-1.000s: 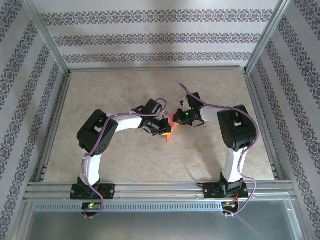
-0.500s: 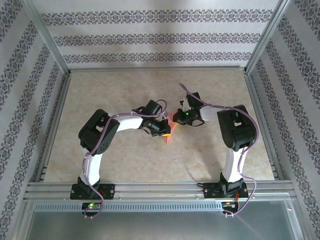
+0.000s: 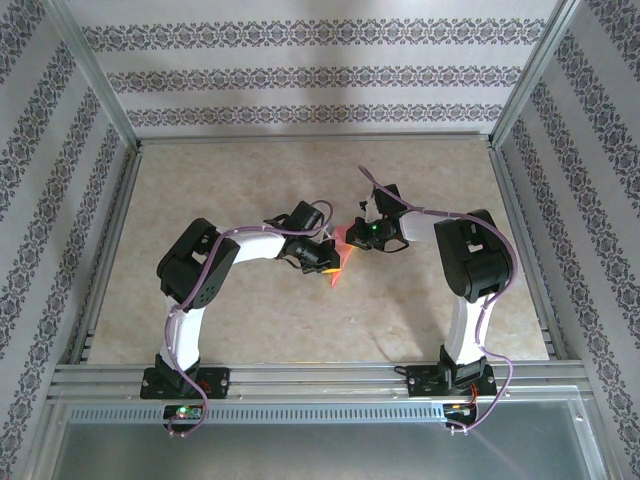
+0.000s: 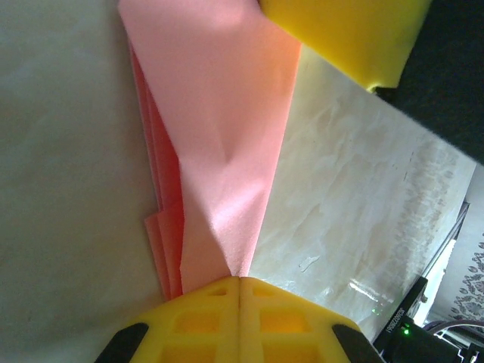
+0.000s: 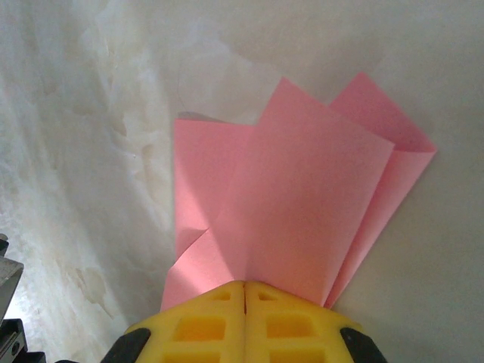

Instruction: Fold a paper plane with a square sheet of paper (fold left side to right side)

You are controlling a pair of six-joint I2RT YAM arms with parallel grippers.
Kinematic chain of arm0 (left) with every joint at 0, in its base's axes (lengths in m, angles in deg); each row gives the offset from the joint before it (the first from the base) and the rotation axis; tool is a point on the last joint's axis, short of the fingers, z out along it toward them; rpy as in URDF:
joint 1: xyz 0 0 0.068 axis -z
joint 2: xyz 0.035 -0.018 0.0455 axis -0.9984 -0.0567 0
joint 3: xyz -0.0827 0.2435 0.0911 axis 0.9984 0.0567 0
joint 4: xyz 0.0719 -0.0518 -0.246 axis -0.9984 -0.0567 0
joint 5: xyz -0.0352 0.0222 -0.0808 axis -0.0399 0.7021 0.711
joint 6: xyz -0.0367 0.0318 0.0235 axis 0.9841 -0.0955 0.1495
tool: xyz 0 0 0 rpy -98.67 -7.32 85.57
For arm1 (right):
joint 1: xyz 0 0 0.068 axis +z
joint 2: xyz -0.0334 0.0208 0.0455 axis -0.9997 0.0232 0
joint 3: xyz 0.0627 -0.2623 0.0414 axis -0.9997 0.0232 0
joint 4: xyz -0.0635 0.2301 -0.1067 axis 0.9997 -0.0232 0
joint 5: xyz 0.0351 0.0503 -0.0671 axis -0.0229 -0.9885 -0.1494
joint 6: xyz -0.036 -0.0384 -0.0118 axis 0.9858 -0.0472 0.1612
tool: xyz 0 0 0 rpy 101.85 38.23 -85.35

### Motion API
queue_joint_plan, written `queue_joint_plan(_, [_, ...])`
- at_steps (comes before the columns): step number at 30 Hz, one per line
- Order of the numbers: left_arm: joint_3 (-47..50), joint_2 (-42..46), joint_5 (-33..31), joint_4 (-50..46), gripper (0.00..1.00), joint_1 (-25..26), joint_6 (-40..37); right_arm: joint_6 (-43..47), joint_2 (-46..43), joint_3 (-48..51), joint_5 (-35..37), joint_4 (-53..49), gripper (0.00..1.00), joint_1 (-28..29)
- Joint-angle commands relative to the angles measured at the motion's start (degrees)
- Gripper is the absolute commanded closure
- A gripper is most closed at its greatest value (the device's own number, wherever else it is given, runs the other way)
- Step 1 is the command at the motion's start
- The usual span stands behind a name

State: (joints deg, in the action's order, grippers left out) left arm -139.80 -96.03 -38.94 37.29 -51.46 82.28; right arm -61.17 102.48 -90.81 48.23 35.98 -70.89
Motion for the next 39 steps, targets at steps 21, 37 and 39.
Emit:
queue_joint_plan(21, [0.1, -2.07, -4.23, -8.43, 0.98, 1.45, -3.45, 1.42, 0.02, -0.66, 2.77, -5.04, 1.0, 0.88])
queue_joint_plan(37, [-1.74, -4.89, -12.68, -17.36, 1.0, 3.19, -6.01, -1.69, -14.48, 7.4, -1.92, 1.54, 1.0, 0.74])
queue_joint_plan(39, [-2.09, -5.14, -12.9, -17.76, 1.0, 3.21, -6.08, -1.91, -13.6, 8.75, -2.83, 3.25, 1.0, 1.35])
